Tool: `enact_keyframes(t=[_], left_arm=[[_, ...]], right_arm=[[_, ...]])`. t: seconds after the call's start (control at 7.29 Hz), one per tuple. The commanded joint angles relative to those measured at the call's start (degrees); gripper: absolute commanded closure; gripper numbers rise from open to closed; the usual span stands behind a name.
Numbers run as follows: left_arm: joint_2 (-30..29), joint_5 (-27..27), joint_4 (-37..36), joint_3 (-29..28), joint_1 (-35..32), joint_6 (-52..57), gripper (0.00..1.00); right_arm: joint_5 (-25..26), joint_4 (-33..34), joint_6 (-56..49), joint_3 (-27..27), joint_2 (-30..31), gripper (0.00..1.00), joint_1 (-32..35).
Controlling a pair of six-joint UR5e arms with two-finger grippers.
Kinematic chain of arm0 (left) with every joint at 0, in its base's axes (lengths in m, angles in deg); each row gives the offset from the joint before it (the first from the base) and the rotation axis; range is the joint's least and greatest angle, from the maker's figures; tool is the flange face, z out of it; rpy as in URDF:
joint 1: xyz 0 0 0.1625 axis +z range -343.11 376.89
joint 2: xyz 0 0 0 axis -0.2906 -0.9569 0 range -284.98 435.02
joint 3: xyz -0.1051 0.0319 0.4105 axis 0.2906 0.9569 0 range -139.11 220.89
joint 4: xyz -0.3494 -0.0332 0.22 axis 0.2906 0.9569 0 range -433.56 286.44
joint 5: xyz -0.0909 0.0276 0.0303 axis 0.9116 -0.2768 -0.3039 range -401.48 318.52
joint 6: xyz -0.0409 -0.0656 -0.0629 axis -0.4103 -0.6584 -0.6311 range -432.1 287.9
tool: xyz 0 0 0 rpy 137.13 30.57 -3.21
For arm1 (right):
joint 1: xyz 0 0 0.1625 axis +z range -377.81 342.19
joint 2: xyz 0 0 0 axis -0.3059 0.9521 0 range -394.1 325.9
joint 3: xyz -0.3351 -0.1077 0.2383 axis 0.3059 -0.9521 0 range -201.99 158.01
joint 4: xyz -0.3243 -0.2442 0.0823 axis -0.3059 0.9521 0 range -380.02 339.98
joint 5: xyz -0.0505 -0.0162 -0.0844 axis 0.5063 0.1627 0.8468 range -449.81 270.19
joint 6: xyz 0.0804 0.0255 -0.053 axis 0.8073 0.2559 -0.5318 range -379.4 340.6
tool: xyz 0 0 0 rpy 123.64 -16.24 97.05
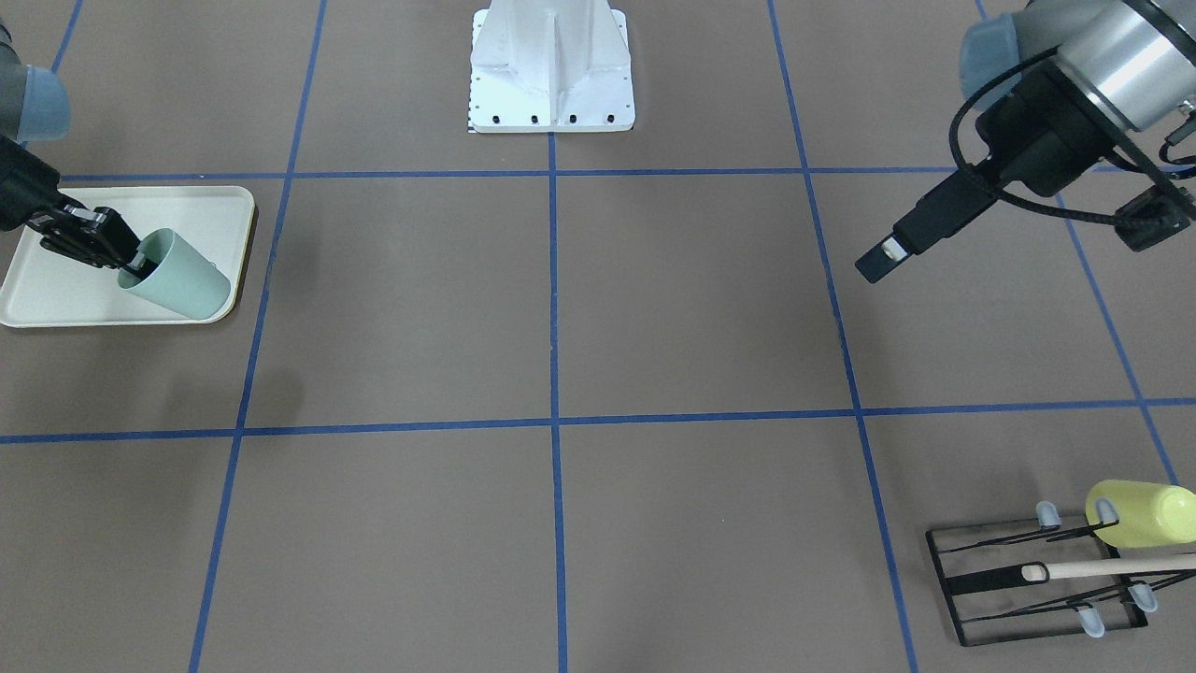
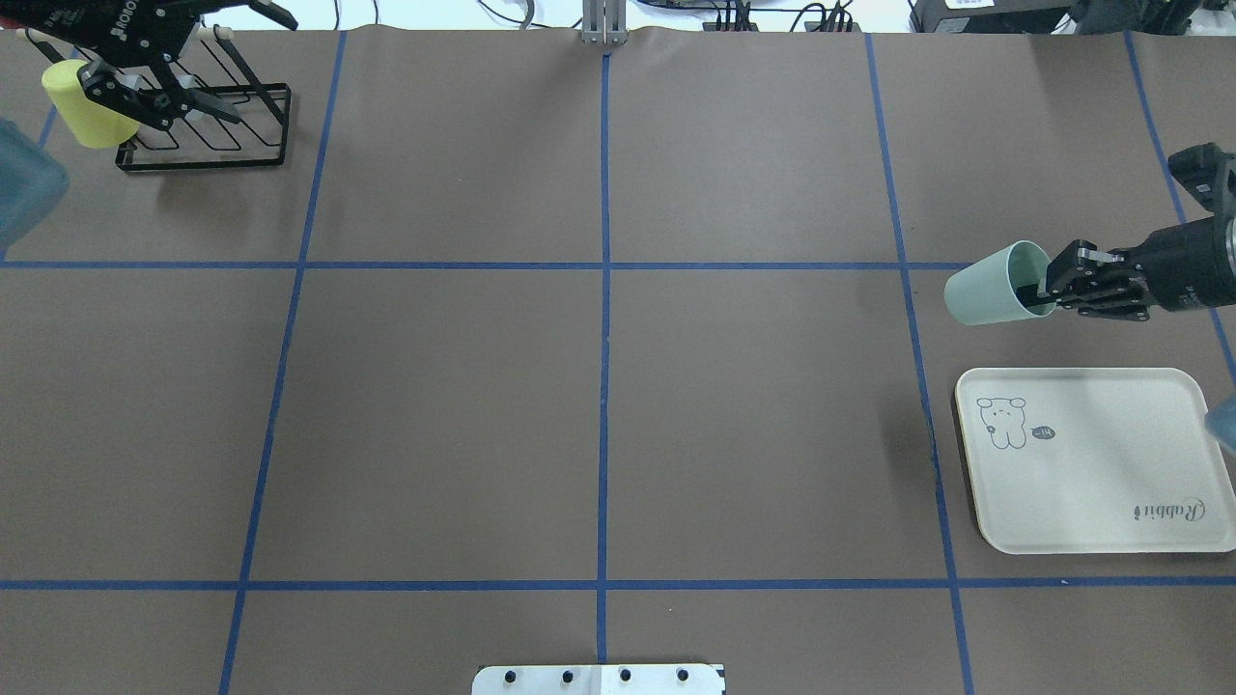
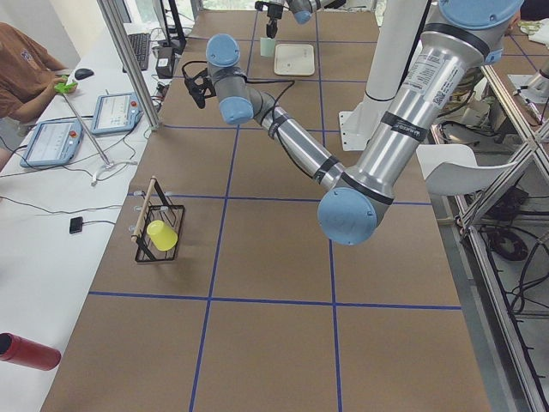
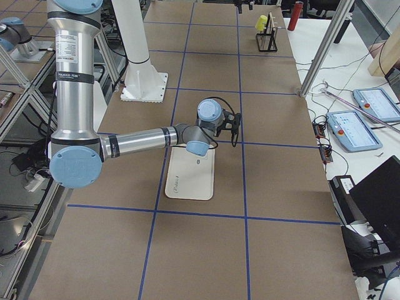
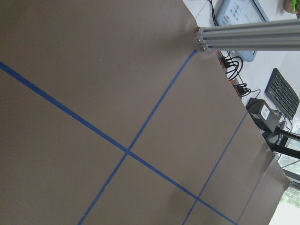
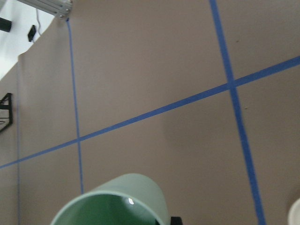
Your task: Left arm grabs green cup and hands to right arm on tray
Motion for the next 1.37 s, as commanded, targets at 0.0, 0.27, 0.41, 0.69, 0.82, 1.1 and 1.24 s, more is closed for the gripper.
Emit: enact_keyframes(t=[0.0,0.27,0.41,0.69,0.82,1.1,1.24], left_arm=[[0.39,-2.88,-3.27,-0.11,-0.14,2.7,0.0],[0.56,-2.89,-3.27,-0.37,-0.05,2.7,0.0],[0.56,-2.89,-3.27,-0.46,-0.05,2.7,0.0],[0.56,-2.8,-3.36,-0.46,-0.05,2.7,0.0],[0.56,-2.8,-3.28,-0.46,-0.05,2.7,0.0],[0.3,-2.63,-3.36,-0.46,-0.05,2.7,0.0],[0.21,-2.54,-3.36,-0.46,-0.05,2.7,0.0]], right_arm=[[3.42,23.34,-11.61,8.46,2.31,1.0,0.31],[10.28,26.35,-22.0,10.19,10.46,1.0,-2.14],[10.66,26.09,-23.87,10.19,12.33,1.0,-2.06],[9.7,25.82,-26.7,8.43,13.58,1.0,-2.5],[8.91,24.0,-26.62,7.04,13.67,1.0,-2.59],[4.69,17.05,-26.52,4.91,15.68,1.0,-2.59],[5.03,17.03,-26.79,4.83,15.87,1.0,-3.2]])
